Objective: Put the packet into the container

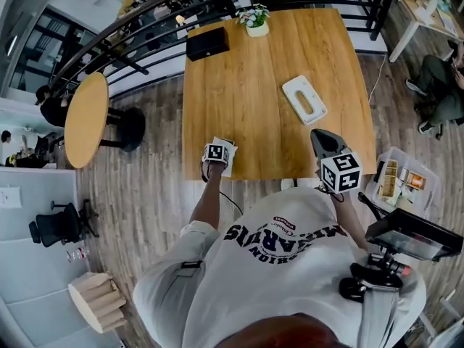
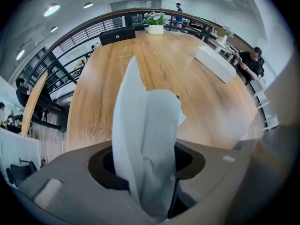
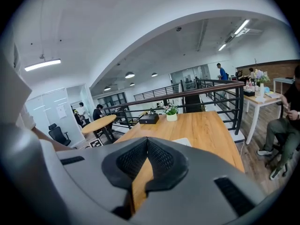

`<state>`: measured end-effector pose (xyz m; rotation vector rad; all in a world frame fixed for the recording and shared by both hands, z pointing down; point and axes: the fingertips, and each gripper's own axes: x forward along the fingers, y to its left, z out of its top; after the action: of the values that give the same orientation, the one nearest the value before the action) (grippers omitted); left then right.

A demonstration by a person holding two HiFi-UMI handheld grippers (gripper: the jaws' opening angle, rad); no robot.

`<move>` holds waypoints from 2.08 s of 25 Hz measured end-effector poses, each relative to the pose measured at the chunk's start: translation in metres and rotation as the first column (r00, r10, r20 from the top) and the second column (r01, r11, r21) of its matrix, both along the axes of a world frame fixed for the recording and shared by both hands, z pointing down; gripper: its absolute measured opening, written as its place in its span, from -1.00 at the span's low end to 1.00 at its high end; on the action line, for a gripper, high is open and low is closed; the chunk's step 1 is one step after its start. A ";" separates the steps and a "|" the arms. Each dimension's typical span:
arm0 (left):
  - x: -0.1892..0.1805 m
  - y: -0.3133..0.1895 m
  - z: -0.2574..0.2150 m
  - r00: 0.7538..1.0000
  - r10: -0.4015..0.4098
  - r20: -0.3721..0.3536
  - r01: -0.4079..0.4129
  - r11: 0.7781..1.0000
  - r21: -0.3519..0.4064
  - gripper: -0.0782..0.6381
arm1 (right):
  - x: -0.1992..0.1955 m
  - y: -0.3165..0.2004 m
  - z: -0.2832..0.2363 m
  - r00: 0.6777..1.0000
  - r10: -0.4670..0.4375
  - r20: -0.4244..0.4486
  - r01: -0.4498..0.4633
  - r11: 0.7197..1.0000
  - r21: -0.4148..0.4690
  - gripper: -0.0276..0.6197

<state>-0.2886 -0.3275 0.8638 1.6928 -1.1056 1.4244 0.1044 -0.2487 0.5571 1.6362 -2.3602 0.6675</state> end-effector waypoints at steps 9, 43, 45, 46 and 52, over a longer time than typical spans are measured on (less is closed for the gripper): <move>0.056 0.015 -0.150 0.940 0.341 0.025 -0.341 0.930 0.138 -0.13 | 0.044 0.023 -0.012 0.996 0.076 -0.042 -0.077 0.997 -0.028 -0.89; 0.082 -0.008 -0.306 0.729 0.674 0.119 -0.684 0.710 0.169 -0.13 | 0.036 -0.005 -0.038 0.995 0.072 -0.076 -0.072 0.997 -0.006 -0.89; 0.093 -0.003 -0.306 0.638 0.758 0.140 -0.770 0.620 0.153 -0.13 | 0.042 -0.001 -0.039 0.993 0.084 -0.080 -0.085 0.996 -0.005 -0.89; 0.100 0.000 -0.307 0.569 0.807 0.159 -0.822 0.552 0.140 -0.13 | 0.046 0.001 -0.039 0.992 0.096 -0.081 -0.097 0.995 -0.005 -0.89; 0.142 0.037 -0.306 -0.136 0.954 0.269 -0.991 -0.136 -0.021 -0.13 | 0.069 0.018 -0.038 0.983 0.166 -0.080 -0.167 0.986 -0.004 -0.89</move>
<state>-0.1471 -0.2904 0.5580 2.8002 0.4897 2.4343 0.1738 -0.2307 0.5192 1.8355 -2.1788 0.6306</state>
